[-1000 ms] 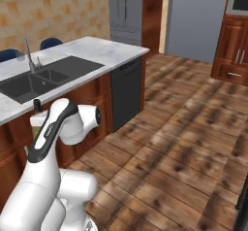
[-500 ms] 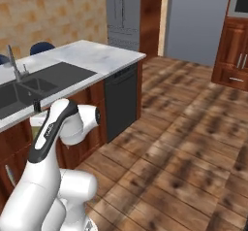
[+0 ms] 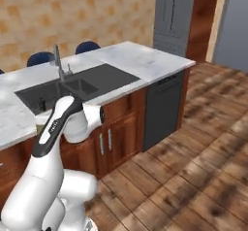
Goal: There is a wine glass and glass cup on the dining counter. Place the wine bottle next to the wine glass and the juice bottle next to the glass cup.
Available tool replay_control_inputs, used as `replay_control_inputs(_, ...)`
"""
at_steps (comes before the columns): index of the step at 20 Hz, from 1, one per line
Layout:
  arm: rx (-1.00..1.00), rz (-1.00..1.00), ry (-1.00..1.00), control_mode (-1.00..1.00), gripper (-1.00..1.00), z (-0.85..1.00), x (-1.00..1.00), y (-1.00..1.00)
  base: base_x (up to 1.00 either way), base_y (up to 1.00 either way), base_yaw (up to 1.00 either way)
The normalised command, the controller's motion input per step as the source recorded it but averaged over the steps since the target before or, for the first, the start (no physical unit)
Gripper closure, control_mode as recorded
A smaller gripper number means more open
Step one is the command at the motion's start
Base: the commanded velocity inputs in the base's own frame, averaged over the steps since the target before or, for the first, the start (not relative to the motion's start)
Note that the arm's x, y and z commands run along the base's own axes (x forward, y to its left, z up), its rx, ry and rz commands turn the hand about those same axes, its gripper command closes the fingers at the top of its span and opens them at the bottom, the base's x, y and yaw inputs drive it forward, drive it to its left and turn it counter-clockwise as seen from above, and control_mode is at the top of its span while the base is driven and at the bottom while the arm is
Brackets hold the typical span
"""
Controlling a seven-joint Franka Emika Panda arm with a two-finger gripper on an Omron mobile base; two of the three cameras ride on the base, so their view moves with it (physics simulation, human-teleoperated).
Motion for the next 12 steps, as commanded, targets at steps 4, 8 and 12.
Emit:
replay_control_inputs(4,0.00,0.00,0.00,1.00,1.00,0.00,0.00,0.00,0.00,0.32,0.75)
replay_control_inputs(8,0.00,0.00,0.00,1.00,1.00,0.00,0.00,0.00,-0.05,0.16,0.95)
replay_control_inputs(12,0.00,0.00,0.00,1.00,1.00,0.00,0.00,0.00,-0.05,0.19,0.92)
